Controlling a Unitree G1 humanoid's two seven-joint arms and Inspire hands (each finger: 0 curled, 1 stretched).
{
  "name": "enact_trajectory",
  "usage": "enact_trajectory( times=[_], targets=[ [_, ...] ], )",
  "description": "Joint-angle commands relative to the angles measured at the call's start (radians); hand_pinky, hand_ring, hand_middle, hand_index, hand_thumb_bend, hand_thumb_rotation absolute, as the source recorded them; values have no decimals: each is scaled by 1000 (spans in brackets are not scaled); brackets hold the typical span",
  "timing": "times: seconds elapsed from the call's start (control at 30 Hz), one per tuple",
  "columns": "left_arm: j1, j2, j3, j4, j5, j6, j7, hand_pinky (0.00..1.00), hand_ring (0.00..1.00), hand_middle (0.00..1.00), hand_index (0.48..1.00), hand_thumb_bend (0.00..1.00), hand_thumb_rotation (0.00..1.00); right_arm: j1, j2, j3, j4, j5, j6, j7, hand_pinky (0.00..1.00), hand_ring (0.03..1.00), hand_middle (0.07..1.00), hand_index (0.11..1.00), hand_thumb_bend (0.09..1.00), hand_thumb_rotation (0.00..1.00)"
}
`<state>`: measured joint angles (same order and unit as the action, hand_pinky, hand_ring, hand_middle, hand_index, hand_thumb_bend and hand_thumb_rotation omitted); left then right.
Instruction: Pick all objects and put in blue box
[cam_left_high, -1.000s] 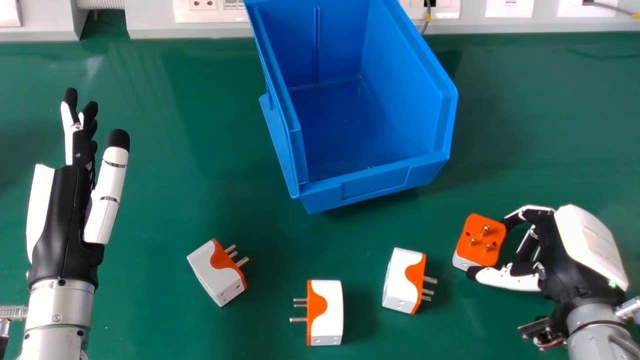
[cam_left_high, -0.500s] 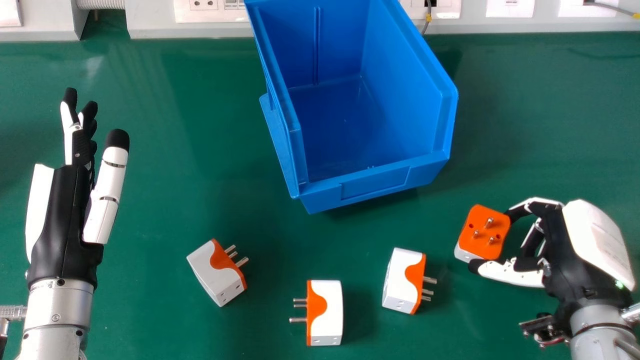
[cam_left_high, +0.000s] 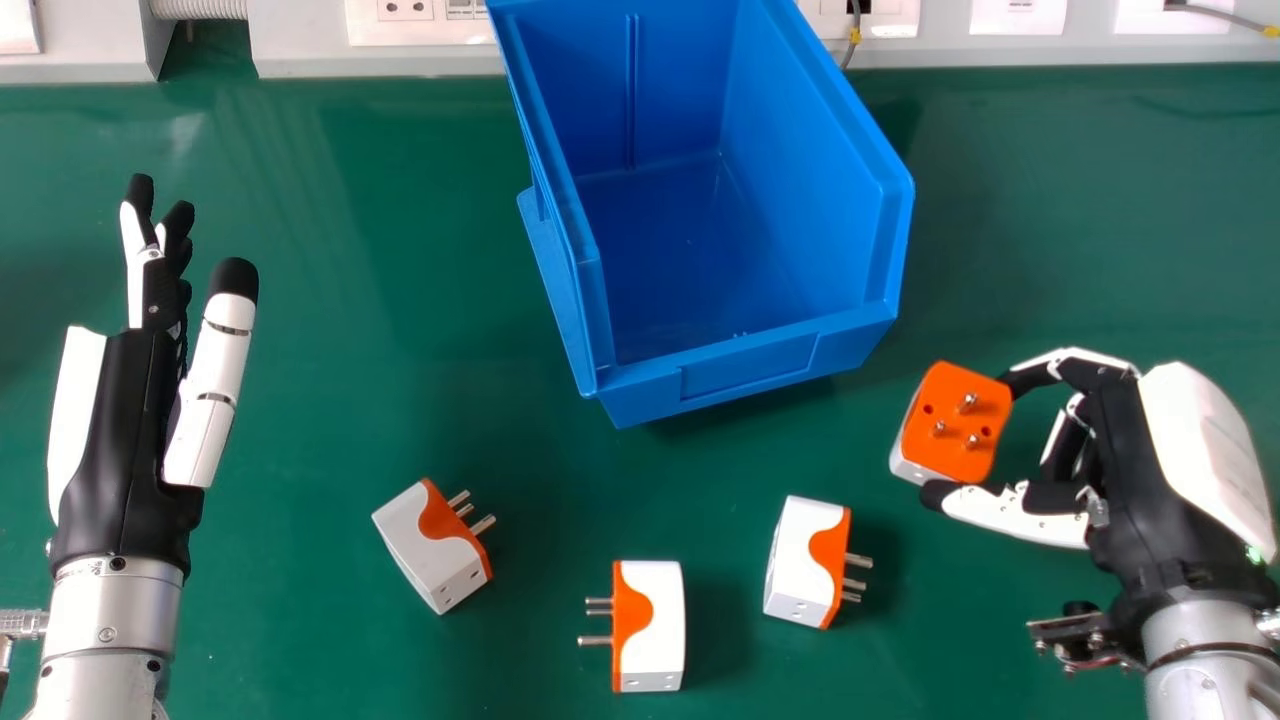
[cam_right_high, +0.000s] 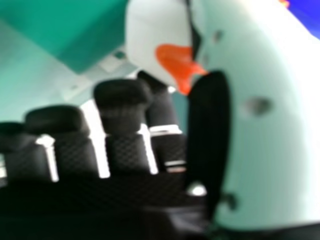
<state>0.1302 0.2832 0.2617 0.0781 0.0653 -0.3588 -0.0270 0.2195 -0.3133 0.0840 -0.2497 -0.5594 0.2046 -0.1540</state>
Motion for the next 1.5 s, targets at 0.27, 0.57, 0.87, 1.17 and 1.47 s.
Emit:
enact_trajectory(
  times=[0.27,0.57,0.87,1.17,1.47],
  targets=[
    [-12,15,6,-2,-12,-13,-8,999,1000,1000,1000,476,1000,-51,22,2,-80,-5,-37,15,10,48,107,150,282,118],
    [-23,13,2,11,-7,-25,-5,999,1000,1000,999,462,1000,-128,41,51,-69,-48,-34,37,9,47,106,147,287,104],
    [-31,8,1,29,-10,-38,-2,998,1000,1000,999,438,1000,-260,79,110,-20,-82,-2,77,13,50,106,144,285,79],
    [-28,9,0,26,-14,-36,-6,997,1000,1000,999,434,1000,-396,123,157,50,-151,58,77,12,48,104,144,289,55],
    [-24,8,-2,20,-10,-33,-5,998,1000,1000,999,441,1000,-564,156,176,189,-163,76,71,12,50,107,153,300,56]
  ],
)
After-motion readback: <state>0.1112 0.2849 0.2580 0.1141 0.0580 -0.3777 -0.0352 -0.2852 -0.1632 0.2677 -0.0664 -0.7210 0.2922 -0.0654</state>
